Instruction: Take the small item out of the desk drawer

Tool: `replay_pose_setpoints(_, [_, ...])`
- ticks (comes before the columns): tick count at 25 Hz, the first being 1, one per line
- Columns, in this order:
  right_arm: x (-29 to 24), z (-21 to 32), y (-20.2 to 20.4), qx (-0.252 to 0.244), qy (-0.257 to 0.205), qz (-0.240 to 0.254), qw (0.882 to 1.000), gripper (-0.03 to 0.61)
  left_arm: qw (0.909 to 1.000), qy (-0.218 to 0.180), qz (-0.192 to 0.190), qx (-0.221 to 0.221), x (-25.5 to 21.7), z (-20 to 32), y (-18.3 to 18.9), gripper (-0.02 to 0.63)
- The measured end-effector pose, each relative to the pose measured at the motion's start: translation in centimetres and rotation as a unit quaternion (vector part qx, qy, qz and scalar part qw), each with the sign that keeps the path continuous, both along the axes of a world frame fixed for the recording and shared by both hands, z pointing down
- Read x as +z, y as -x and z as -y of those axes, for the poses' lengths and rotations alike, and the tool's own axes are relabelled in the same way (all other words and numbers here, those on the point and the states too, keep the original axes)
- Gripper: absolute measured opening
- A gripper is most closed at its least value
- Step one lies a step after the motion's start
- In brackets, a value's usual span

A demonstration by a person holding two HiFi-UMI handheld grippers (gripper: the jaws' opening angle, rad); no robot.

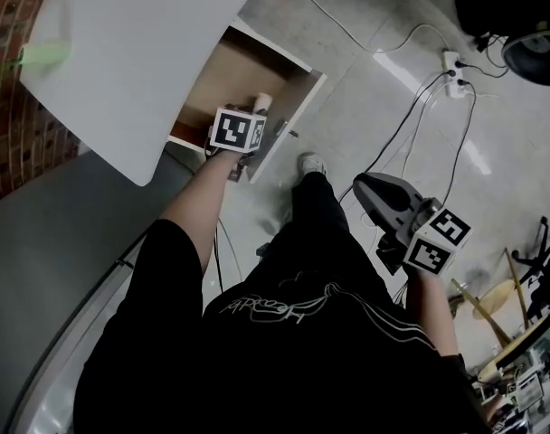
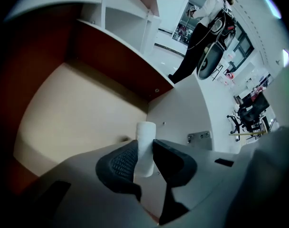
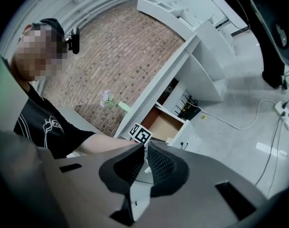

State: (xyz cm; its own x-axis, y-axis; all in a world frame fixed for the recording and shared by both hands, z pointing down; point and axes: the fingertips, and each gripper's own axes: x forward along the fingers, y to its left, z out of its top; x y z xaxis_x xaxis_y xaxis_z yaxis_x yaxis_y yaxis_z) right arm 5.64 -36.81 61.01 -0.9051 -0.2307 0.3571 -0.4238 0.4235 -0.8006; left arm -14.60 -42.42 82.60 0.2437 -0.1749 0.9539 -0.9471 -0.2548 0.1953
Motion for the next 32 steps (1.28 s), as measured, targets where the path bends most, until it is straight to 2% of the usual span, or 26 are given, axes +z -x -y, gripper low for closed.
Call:
replay_pose_setpoints(5, [-2.9,-1.1,2.2,-0.048,-0.047,-0.012,0.998,0.054,0.9973,-0.073,-0.010,-0.003,-6.0,0.2,-1.0,0.117])
replay_pose_setpoints(10, [-7.5,-2.7,5.1,-0.058,-0.086,-0.012,0.995,0.054,0.9932,-0.114,-0.020,-0.001,-13.0,-3.3,-0.6,0.117])
replay_pose_setpoints(12, [-9.3,-3.4,6.3,-0.057,-0.111,-0.016,0.992,0.054,0.9890,-0.144,-0.034,0.000,-16.0,-4.6,-0.3,0.117])
replay_pose_setpoints(15, [-12.3,-5.0,7.5,-0.054,-0.146,-0.018,0.988,0.054,0.9801,-0.191,-0.056,0.002,-21.2,-7.0,-0.4,0.117])
replay_pose_setpoints(21, [-18.0,-10.6,8.8,-0.053,-0.183,-0.011,0.982,0.054,0.9590,-0.261,-0.110,-0.010,-32.8,-14.6,-0.9,0.117])
replay_pose_setpoints(26, [-24.2,-15.3,9.5,-0.041,-0.218,0.012,0.975,0.054,0.9372,-0.303,-0.172,-0.018,-41.5,-21.5,-1.2,0.117])
replay_pose_setpoints(32, [-29.8,-20.4,11.7,-0.033,-0.271,0.016,0.962,0.054,0.9121,-0.338,-0.229,-0.036,-48.4,-28.6,0.7,0.118])
